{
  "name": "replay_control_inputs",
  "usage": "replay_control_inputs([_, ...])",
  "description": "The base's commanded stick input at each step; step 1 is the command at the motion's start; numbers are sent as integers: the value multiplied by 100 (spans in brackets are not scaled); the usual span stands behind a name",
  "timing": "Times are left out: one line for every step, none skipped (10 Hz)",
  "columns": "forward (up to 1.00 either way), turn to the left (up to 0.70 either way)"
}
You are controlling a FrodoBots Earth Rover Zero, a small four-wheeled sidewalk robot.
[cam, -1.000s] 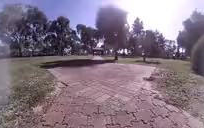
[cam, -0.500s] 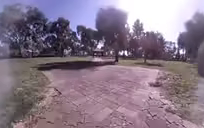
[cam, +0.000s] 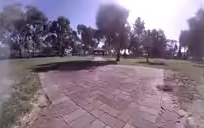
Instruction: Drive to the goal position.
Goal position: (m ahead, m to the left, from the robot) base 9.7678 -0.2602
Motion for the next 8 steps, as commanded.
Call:
replay_control_inputs([70, 35])
replay_control_inputs([70, 35])
replay_control_inputs([70, 35])
replay_control_inputs([70, 3])
replay_control_inputs([70, 3])
replay_control_inputs([70, 2])
replay_control_inputs([70, 1])
replay_control_inputs([70, 1])
